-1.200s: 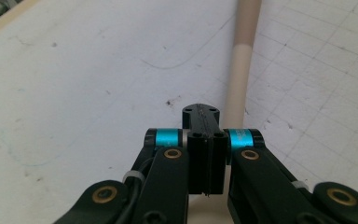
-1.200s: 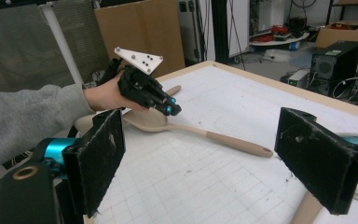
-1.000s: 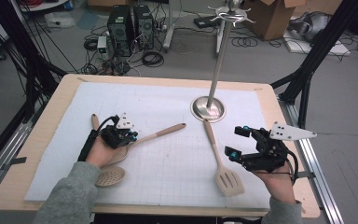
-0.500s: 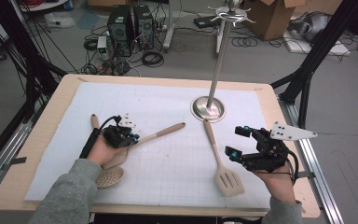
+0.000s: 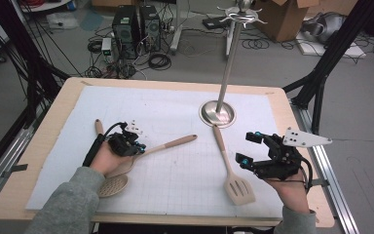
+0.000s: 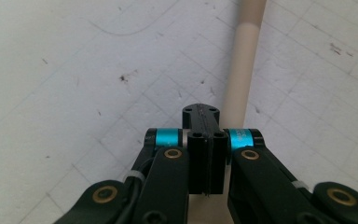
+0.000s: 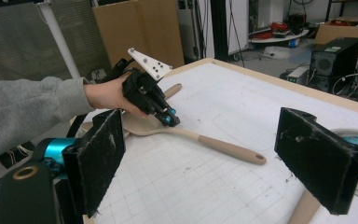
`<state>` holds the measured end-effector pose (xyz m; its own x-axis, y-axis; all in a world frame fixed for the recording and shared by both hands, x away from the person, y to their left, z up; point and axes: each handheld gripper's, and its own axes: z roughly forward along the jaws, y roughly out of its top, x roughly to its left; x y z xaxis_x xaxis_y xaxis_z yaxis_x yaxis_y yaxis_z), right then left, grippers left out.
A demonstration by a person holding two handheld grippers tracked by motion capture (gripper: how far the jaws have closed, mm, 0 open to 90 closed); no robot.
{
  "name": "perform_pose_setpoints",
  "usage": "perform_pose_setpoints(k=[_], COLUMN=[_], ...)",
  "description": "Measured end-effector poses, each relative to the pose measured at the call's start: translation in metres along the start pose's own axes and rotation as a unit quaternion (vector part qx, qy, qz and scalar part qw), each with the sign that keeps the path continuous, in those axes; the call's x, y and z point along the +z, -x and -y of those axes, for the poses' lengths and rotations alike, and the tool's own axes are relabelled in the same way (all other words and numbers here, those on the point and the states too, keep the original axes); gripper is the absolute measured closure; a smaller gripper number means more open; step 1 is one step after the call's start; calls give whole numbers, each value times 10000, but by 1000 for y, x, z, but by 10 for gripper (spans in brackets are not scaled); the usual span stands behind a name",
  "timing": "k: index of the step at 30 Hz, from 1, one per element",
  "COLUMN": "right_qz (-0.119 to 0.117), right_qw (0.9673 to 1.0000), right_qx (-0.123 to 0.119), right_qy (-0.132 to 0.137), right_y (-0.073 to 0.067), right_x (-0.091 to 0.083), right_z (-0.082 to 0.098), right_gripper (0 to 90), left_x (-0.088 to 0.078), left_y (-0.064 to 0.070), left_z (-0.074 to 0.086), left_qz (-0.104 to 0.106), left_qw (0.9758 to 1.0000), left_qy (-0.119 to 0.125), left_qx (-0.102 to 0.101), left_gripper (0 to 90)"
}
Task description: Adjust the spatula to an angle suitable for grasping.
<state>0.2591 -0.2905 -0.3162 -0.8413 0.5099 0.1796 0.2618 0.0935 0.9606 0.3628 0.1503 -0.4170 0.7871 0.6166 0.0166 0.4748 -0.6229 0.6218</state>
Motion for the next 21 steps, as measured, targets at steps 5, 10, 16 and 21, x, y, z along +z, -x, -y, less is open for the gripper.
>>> perform_pose_setpoints(k=[5,10,16,21], right_qz=[20,13,21,25], right_qw=[10000,10000,10000,10000], right_qx=[-10,0,-1,-9], right_qy=[1,-11,24,57], right_y=[-1,-2,0,0], right_x=[0,0,-3,-5], right_z=[0,-1,0,-1], right_gripper=[149,149,149,149], left_x=[-3,-3,8,15], left_y=[2,9,20,20], left_z=[-3,-15,-24,-25], left_qz=[-106,182,492,500], left_qw=[9998,9973,9945,9948], left_qy=[157,556,519,275], left_qx=[103,448,763,846], left_gripper=[896,896,896,896])
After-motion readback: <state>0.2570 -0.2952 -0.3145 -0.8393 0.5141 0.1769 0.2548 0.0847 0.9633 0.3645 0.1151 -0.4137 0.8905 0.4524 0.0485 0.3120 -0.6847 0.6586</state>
